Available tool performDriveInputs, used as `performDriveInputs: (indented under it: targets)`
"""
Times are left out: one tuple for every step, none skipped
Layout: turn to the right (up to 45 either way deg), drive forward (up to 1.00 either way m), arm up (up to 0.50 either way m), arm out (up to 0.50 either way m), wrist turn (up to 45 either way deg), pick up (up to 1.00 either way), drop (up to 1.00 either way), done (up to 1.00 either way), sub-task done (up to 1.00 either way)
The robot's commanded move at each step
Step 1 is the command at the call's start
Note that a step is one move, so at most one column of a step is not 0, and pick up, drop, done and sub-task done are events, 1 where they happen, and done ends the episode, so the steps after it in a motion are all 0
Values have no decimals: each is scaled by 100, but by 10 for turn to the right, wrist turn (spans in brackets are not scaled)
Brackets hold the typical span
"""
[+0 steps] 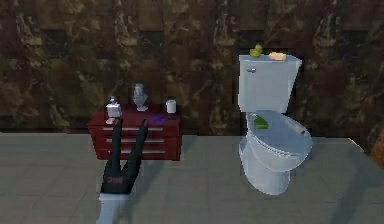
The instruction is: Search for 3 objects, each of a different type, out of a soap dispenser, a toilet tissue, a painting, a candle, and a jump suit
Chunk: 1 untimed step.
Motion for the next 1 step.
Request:
performDriveInputs:
  targets:
    - [0,20,0,0,0,0,0,0,0]
